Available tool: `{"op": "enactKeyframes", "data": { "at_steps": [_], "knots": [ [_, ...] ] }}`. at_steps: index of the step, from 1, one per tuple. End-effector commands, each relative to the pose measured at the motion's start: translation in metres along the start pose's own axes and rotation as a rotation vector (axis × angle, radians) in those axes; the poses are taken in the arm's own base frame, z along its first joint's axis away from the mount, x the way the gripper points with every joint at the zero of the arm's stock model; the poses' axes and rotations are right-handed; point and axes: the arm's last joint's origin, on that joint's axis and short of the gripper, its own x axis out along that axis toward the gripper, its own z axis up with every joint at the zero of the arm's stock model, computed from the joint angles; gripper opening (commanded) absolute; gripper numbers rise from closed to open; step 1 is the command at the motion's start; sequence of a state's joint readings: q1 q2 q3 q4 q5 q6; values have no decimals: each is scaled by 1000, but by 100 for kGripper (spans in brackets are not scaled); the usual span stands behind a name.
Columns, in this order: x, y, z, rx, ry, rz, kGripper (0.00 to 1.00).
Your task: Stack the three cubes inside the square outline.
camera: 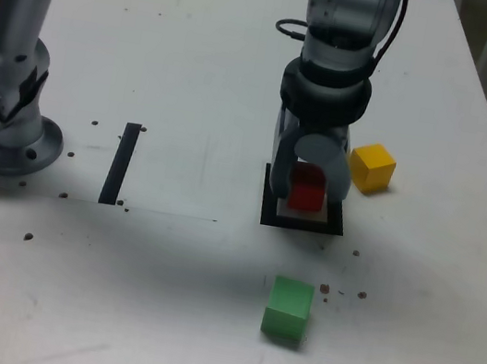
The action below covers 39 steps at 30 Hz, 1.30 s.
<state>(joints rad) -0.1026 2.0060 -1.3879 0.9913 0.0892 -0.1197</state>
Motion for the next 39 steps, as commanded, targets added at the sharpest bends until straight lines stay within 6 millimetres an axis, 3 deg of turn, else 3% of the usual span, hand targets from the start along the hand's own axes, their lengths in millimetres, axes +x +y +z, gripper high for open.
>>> {"op": "enactKeyframes", "data": {
  "at_steps": [1,5,13,23,35,39],
  "knots": [
    [1,0,0,0,-1,3,24],
    [2,0,0,0,4,6,31],
    [1,0,0,0,-2,19,72],
    [-1,1,-4,11,12,29,95],
    [-34,16,-22,51,-4,77,99],
    [-48,23,-18,120,-32,90,99]
  ]
}}
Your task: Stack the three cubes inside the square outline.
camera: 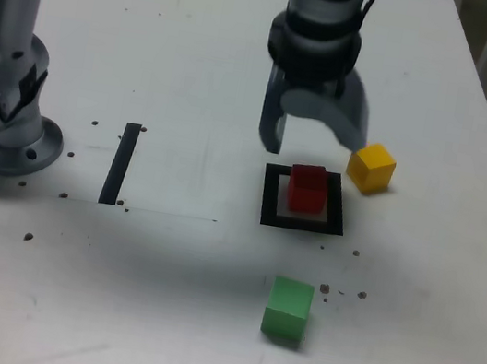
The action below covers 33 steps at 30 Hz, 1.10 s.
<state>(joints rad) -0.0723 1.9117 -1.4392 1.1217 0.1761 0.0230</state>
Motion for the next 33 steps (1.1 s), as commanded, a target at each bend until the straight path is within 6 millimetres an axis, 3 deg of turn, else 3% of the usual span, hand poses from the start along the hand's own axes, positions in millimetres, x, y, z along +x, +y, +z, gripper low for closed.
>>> {"op": "enactKeyframes", "data": {
  "at_steps": [1,5,13,20,33],
  "knots": [
    [-9,5,3,20,-25,10,99],
    [-21,15,13,-10,-41,-9,99],
    [-43,34,30,-253,-59,-69,99],
    [-24,37,46,-401,1,-90,99],
    [17,41,76,-466,70,-75,96]
  ]
}}
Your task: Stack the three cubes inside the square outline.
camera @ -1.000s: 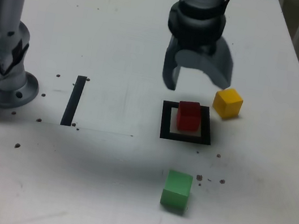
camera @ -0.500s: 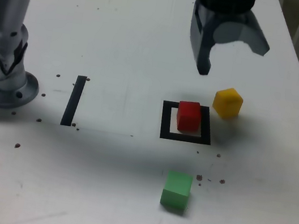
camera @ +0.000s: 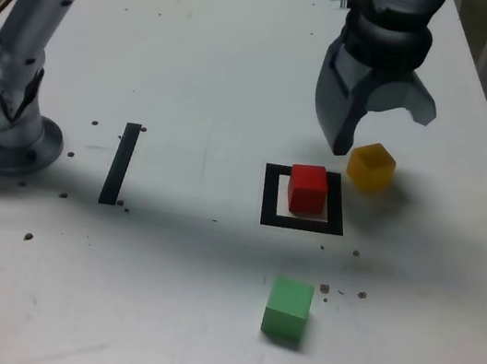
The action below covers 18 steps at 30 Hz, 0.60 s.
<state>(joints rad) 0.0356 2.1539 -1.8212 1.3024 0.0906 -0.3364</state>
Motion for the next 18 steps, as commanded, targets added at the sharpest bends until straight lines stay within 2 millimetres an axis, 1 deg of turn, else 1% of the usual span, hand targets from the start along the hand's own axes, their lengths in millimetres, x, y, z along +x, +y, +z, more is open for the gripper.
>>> {"op": "enactKeyframes", "data": {
  "at_steps": [1,6,14,18],
  "knots": [
    [8,-1,7,-7,2,8,96],
    [23,-2,14,-11,24,17,93],
    [39,-4,24,-20,33,20,91],
    [42,-4,27,-28,35,20,86]
  ]
}}
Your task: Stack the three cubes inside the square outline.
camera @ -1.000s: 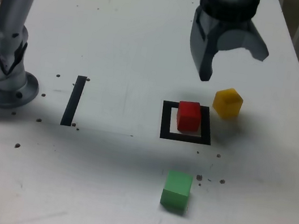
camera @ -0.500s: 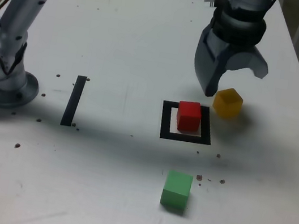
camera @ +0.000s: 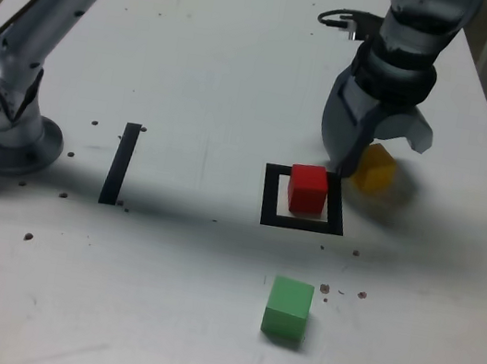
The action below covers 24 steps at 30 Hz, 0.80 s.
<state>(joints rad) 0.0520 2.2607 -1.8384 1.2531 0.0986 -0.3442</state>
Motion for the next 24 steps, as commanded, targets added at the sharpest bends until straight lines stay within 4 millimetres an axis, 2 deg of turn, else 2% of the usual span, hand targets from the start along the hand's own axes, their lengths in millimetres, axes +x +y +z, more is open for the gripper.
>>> {"op": "enactKeyframes", "data": {
  "at_steps": [1,6,12,17,24],
  "knots": [
    [1,0,3,-11,-3,-2,84],
    [-1,0,4,-35,-11,-5,67],
    [0,0,4,-54,-10,-9,55],
    [1,-1,5,-71,-20,-15,38],
    [3,-2,7,-74,-29,-34,31]
  ]
}}
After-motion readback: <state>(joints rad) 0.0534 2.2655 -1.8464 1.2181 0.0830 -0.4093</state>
